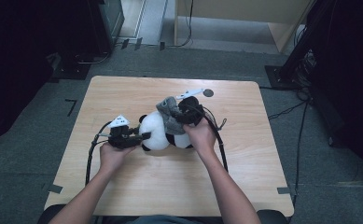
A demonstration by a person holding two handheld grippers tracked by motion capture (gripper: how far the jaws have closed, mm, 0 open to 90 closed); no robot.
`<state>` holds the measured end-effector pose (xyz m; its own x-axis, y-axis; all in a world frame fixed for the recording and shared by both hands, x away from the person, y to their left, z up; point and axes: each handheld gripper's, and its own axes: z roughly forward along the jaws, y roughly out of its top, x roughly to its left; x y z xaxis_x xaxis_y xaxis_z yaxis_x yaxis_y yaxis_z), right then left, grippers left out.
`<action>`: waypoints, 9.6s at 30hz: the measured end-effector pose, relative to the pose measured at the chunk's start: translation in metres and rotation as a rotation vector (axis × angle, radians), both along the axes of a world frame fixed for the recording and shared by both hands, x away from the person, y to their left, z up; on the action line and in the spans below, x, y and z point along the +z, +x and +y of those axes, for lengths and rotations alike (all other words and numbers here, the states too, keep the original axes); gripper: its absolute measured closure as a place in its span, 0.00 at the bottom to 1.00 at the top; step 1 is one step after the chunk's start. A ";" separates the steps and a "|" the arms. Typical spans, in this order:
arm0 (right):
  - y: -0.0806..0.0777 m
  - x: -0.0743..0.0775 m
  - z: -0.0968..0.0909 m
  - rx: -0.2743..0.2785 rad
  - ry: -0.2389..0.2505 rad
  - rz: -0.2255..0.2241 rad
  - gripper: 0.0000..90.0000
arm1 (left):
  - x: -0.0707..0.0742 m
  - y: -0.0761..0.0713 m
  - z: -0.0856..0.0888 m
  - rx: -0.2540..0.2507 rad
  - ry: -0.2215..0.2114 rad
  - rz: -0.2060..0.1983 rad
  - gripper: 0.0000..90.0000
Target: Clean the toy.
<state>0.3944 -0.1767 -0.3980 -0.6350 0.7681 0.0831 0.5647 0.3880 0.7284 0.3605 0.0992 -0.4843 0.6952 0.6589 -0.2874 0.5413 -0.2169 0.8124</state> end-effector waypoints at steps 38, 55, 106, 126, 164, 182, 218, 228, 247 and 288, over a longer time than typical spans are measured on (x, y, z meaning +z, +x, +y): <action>-0.006 0.043 -0.072 -0.144 0.125 -0.066 0.88 | -0.002 -0.001 0.001 -0.003 -0.010 -0.008 0.60; 0.001 0.011 0.075 0.107 0.141 0.035 0.87 | -0.001 -0.002 0.001 -0.004 -0.002 -0.020 0.59; 0.000 0.003 -0.081 -0.142 0.136 0.050 0.86 | 0.000 0.001 0.002 -0.014 -0.011 -0.003 0.60; -0.029 -0.012 -0.093 -0.135 0.198 -0.031 0.86 | -0.002 0.001 0.003 -0.007 -0.007 0.004 0.60; -0.045 -0.093 -0.096 -0.247 0.179 0.045 0.86 | -0.002 0.000 0.001 -0.006 -0.002 -0.012 0.61; -0.040 -0.039 -0.121 -0.310 0.201 -0.046 0.86 | -0.002 -0.001 0.002 -0.005 -0.001 -0.011 0.60; -0.038 -0.041 -0.087 -0.212 0.158 -0.102 0.88 | -0.002 0.001 0.002 -0.008 -0.016 -0.016 0.59; -0.035 -0.083 -0.085 -0.220 0.107 0.060 0.88 | -0.004 0.006 0.007 0.000 -0.002 -0.018 0.59; -0.043 -0.022 -0.096 -0.202 0.140 -0.108 0.88 | -0.003 0.007 0.011 -0.004 -0.014 -0.013 0.59; 0.001 -0.005 -0.045 -0.052 0.085 -0.067 0.89 | -0.012 -0.008 0.007 -0.073 0.027 -0.085 0.28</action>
<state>0.3958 -0.2214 -0.4027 -0.6012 0.7918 0.1081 0.5309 0.2946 0.7946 0.3527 0.1065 -0.4966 0.7626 0.6124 -0.2082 0.4527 -0.2754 0.8481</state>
